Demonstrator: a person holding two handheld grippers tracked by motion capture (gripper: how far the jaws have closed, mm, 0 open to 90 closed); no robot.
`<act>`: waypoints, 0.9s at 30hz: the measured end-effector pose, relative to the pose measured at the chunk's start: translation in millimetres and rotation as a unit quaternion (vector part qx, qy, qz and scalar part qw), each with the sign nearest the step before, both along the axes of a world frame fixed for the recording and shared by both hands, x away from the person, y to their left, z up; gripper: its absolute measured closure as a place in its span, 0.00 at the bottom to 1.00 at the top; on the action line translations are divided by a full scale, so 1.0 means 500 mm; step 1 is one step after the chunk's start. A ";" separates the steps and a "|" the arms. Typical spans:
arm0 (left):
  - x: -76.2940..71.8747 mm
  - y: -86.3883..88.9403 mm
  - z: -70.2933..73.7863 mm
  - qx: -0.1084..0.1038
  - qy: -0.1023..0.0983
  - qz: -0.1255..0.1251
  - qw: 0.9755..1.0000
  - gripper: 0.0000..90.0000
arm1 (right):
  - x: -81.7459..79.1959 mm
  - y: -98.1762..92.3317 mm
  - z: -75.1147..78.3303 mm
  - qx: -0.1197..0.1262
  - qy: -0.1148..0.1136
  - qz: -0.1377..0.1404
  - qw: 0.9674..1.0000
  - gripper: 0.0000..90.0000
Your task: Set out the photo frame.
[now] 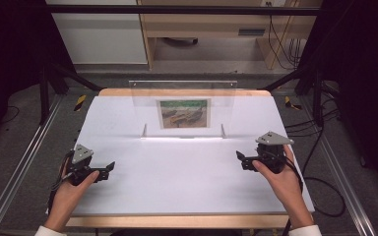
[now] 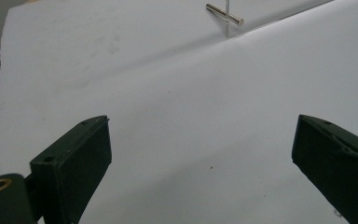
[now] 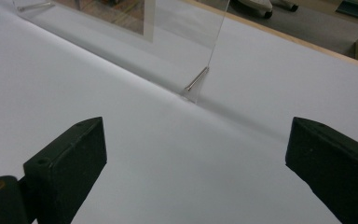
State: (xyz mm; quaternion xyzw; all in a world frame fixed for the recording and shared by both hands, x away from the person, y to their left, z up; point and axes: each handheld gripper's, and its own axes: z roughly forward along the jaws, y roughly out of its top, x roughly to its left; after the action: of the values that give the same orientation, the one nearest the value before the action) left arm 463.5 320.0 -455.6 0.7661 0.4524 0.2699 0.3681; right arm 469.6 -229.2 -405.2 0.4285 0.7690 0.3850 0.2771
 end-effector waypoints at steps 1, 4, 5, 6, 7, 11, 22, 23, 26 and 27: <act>0.000 0.000 0.000 0.000 0.000 0.001 1.000 0.05 | -0.002 0.001 -0.005 -0.005 0.003 0.001 1.000 0.06; 0.000 0.002 0.002 0.000 -0.002 0.001 1.000 0.05 | -0.010 0.003 -0.019 -0.014 0.008 0.002 1.000 0.06; -0.001 0.002 0.001 0.000 -0.001 0.002 1.000 0.05 | -0.012 0.003 -0.024 -0.016 0.010 0.002 1.000 0.06; -0.001 0.002 0.001 0.001 -0.002 0.002 1.000 0.05 | -0.014 0.004 -0.029 -0.015 0.014 0.001 1.000 0.06; -0.001 0.003 0.002 0.002 -0.001 0.001 1.000 0.05 | -0.016 0.003 -0.034 -0.015 0.015 0.003 1.000 0.06; -0.001 0.004 0.002 0.000 -0.003 0.002 1.000 0.05 | -0.024 0.002 -0.053 -0.016 0.024 0.000 1.000 0.06; 0.000 0.006 0.002 0.004 -0.001 0.005 1.000 0.05 | -0.047 -0.014 -0.110 -0.016 0.060 -0.007 0.998 0.07; 0.001 0.006 0.002 0.004 0.000 0.005 1.000 0.05 | -0.049 -0.016 -0.113 -0.020 0.062 -0.006 0.998 0.07; 0.000 0.005 0.001 0.005 0.001 0.004 1.000 0.05 | -0.056 -0.018 -0.121 -0.021 0.080 -0.003 0.997 0.06; 0.000 0.004 0.001 0.006 0.001 0.004 1.000 0.05 | -0.058 -0.019 -0.123 -0.022 0.084 -0.003 0.996 0.06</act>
State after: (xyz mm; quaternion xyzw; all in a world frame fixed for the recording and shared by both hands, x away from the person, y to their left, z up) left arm 463.4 322.2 -455.1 0.7667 0.4541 0.2731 0.3624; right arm 440.5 -238.7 -466.6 0.4558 0.7966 0.3293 0.2219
